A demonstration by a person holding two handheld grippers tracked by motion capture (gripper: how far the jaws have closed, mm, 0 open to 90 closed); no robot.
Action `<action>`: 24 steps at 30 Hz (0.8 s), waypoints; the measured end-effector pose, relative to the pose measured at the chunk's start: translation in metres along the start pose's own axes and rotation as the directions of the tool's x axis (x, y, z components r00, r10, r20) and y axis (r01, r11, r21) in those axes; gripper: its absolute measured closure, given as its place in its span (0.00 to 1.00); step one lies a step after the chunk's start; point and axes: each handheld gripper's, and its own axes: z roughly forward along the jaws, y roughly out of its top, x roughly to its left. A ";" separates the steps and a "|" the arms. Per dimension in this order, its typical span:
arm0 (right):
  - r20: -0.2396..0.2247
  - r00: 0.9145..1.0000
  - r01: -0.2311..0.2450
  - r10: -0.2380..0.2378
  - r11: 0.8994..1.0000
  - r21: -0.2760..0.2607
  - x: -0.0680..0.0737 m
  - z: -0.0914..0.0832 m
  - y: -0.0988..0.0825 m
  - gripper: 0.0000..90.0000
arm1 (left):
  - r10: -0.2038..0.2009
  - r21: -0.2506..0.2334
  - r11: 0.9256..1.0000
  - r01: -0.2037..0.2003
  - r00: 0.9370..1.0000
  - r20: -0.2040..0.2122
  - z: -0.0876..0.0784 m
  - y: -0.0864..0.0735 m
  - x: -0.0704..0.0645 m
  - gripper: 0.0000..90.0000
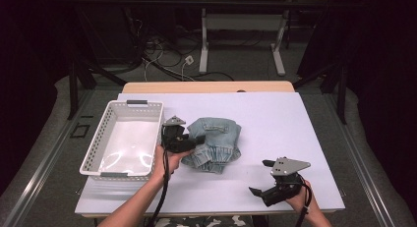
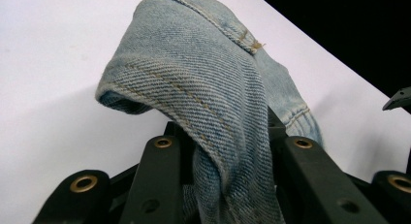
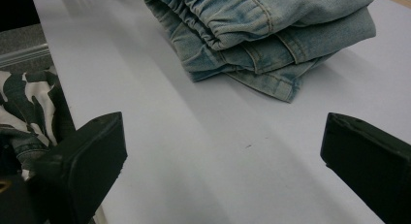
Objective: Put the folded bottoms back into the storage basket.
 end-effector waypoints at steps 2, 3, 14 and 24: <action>-0.001 1.000 0.001 -0.001 1.000 0.000 0.000 0.000 0.000 0.03 | 0.005 -0.006 1.000 -0.005 1.000 0.004 -0.001 0.001 -0.001 0.79; -0.001 1.000 0.001 -0.001 1.000 0.000 0.000 0.000 0.000 0.03 | 0.004 -0.009 1.000 -0.004 1.000 0.005 -0.002 0.001 -0.001 0.79; 0.001 1.000 0.006 -0.006 1.000 0.006 0.001 -0.001 -0.001 0.03 | 0.050 -0.030 0.998 -0.050 0.999 0.001 -0.009 0.007 -0.009 0.80; 0.008 1.000 0.008 -0.008 1.000 0.008 0.002 -0.002 0.000 0.03 | 0.063 -0.064 0.996 -0.063 0.998 0.006 -0.019 0.009 -0.012 0.80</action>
